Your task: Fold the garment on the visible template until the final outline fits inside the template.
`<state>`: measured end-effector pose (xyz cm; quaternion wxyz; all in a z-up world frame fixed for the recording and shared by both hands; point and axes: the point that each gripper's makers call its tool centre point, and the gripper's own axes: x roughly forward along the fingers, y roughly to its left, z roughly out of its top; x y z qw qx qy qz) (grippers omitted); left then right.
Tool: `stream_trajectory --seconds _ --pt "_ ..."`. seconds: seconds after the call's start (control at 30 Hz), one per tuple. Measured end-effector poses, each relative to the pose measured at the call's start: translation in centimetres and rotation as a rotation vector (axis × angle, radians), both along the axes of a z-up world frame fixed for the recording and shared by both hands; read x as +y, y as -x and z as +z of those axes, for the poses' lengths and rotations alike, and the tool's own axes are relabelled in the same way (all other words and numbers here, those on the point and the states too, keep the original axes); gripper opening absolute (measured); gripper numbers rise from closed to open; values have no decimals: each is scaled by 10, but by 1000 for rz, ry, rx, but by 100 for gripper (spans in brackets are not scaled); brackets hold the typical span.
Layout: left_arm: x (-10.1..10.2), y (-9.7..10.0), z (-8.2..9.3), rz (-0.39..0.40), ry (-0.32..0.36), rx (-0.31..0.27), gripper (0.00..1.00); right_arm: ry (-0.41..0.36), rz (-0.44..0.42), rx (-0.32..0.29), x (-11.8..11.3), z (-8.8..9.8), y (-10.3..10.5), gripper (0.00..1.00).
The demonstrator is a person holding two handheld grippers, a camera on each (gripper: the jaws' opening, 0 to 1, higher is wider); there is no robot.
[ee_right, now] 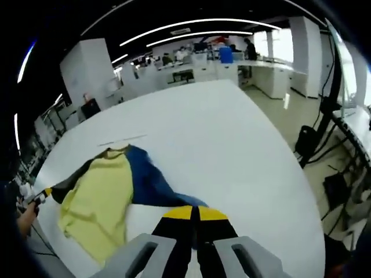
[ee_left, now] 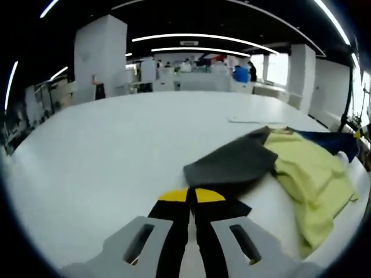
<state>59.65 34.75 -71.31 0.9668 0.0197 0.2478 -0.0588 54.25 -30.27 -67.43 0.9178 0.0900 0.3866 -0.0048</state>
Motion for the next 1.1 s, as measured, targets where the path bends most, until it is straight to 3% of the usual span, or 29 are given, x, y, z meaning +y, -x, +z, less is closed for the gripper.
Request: stream_trajectory --seconds 0.1,0.43,0.53,0.8,1.1 --pt "6 -3 -4 11 -12 6 0 10 -12 26 -20 -11 -13 0" --pt "25 -15 -23 35 -89 41 0 100 -44 120 -53 -46 -30 0" --pt "28 -17 -25 48 -75 43 0 149 -35 128 -62 -54 -40 0" --pt "33 -22 -33 54 -98 53 0 289 21 153 -76 -72 -61 0" --pt "38 -22 -39 74 -107 75 0 369 70 182 -80 -85 -67 0"
